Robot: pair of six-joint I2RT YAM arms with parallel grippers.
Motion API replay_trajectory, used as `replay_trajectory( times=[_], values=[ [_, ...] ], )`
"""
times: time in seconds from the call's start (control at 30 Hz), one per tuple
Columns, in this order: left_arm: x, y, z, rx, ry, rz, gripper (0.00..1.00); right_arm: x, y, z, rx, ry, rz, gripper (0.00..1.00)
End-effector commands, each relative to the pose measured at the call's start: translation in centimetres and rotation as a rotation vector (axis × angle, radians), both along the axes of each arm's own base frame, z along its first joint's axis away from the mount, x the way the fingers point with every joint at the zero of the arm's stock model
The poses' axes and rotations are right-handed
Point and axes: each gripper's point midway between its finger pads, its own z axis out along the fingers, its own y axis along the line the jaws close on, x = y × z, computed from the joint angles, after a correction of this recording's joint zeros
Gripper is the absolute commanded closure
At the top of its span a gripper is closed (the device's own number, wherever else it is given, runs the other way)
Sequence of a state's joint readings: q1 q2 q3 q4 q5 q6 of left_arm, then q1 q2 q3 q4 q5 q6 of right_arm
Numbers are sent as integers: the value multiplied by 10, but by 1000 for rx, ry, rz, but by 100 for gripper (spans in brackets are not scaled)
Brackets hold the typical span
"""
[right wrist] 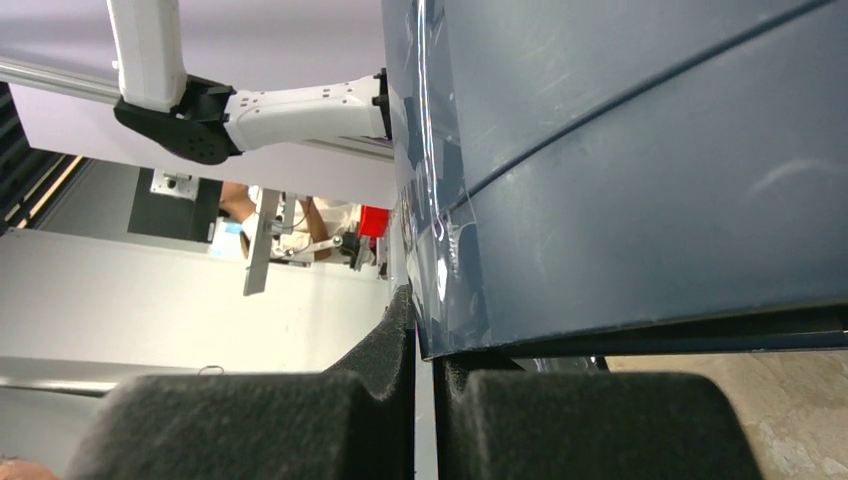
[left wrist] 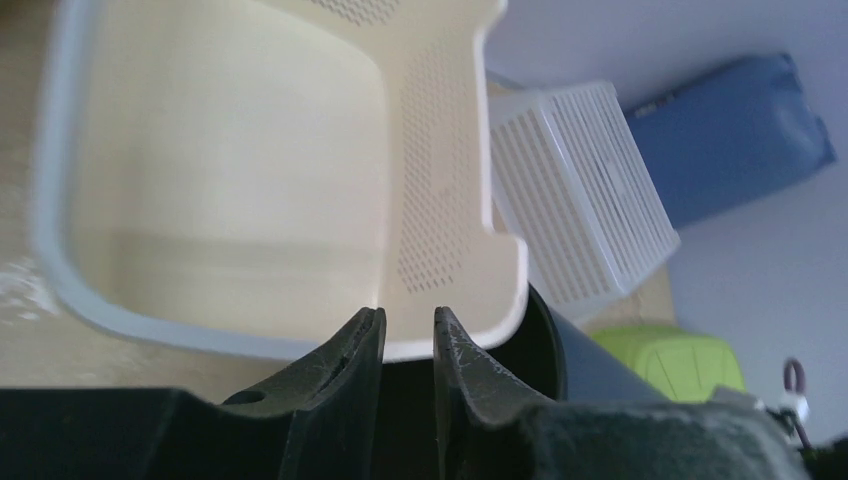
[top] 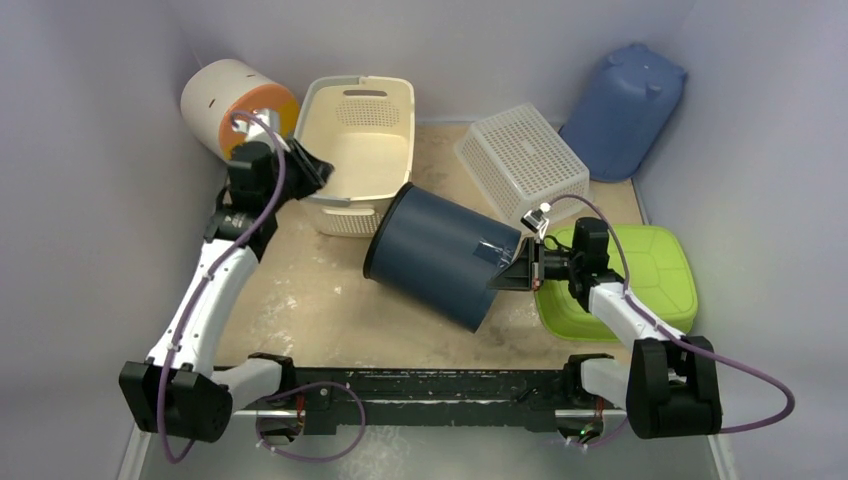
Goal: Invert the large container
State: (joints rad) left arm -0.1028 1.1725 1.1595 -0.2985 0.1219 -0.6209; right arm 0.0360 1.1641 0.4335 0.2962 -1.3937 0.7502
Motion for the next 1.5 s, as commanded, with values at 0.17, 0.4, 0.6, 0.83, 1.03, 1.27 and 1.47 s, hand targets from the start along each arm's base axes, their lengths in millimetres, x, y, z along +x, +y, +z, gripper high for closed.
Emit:
replay_trajectory(
  times=[0.17, 0.4, 0.6, 0.83, 1.03, 1.27, 1.47],
  values=[
    [-53, -97, -23, -89, 18, -271, 79, 23, -13, -69, -205, 133, -181, 100],
    [-62, -102, -58, -65, 91, -272, 80, 29, -14, -71, -215, 131, -186, 100],
    [-61, -125, -65, -68, 103, -321, 81, 31, -15, -73, -223, 134, -198, 100],
    [-64, -173, -40, -92, 61, -404, 81, 29, -20, -83, -268, 155, -224, 100],
    [-64, -188, 0, -118, 6, -436, 82, 32, -33, -98, -386, 168, -279, 100],
    [-75, -211, 12, -143, -6, -492, 82, 34, -49, -102, -512, 171, -364, 100],
    [-74, -179, -2, -29, 0, -368, 83, 35, -49, -97, -498, 166, -379, 100]
  ],
)
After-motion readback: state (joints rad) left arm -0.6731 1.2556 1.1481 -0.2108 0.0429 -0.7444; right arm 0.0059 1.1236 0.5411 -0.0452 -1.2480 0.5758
